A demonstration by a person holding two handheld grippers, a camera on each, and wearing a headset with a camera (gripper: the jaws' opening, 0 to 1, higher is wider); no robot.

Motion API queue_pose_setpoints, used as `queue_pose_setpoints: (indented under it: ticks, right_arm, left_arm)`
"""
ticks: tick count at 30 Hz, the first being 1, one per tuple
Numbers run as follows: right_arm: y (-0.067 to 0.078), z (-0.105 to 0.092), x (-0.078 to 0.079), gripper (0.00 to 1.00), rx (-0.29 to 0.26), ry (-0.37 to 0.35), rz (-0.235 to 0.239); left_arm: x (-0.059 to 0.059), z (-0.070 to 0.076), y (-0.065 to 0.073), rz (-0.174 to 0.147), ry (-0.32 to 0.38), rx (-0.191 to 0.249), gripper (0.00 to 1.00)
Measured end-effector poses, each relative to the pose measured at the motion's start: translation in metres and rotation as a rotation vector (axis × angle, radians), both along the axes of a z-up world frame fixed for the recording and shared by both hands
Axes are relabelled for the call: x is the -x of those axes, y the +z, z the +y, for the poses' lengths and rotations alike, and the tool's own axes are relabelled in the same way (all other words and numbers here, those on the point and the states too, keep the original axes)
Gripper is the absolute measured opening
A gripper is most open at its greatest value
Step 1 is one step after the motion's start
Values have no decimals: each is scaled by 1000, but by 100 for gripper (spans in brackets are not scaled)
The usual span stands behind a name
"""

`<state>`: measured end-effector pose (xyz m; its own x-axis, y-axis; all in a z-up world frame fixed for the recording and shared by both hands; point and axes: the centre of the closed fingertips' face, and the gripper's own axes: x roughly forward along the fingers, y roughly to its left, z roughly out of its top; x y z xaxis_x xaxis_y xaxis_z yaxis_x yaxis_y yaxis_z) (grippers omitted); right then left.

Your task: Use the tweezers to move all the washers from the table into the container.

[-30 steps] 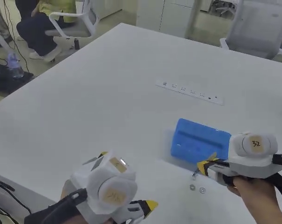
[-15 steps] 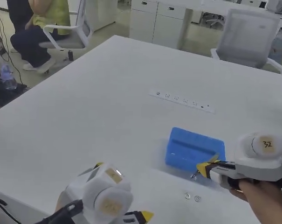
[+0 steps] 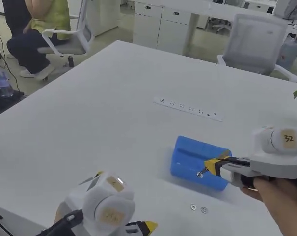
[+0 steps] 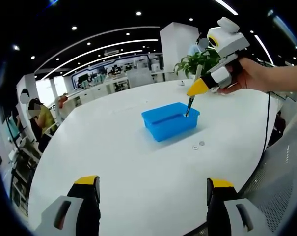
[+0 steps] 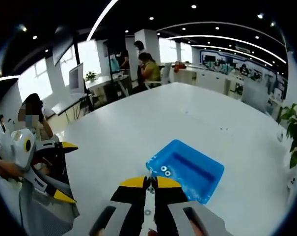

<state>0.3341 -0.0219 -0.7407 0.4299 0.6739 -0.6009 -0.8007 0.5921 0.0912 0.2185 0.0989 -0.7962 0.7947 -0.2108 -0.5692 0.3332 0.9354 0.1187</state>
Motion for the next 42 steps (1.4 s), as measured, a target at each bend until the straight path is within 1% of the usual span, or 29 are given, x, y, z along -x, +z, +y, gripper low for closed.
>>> queue_pose_setpoints:
  ticks: [9,13,20,24,26,28,31,35,42]
  right_arm:
    - [-3,3,5,2,12,3,3]
    - [-2,4,3,2,10,-4,3]
    - [1,6,-6,2,11,-11,-3]
    - [3,8,-14,2,12,-14,-8]
    - [2,8,-18,2,15,-15,-10]
    - [0,9,-23,2,21,-19,-12]
    - [-6,9,-31,2,31,-26,-10]
    - [-13,11,-36,2,39,-26,2]
    - [-27,15,-45,2,55,-25,19]
  left_arm:
    - [0,1,0,-1,6,2,92]
    - [0,1,0,0,5,1,92]
    - [1,1,-1,7,3,-3,92]
    - [1,0,-2,11,-3,-4,92]
    - [1,-1,0,3,-7,-2,93]
    - [1,0,-1,5,-2,-5,92]
    - [1,0,0,6,3,4,92]
    - [1,1,-1,12,4,5,91]
    - [2,-1,-4,25,-6,-7,91]
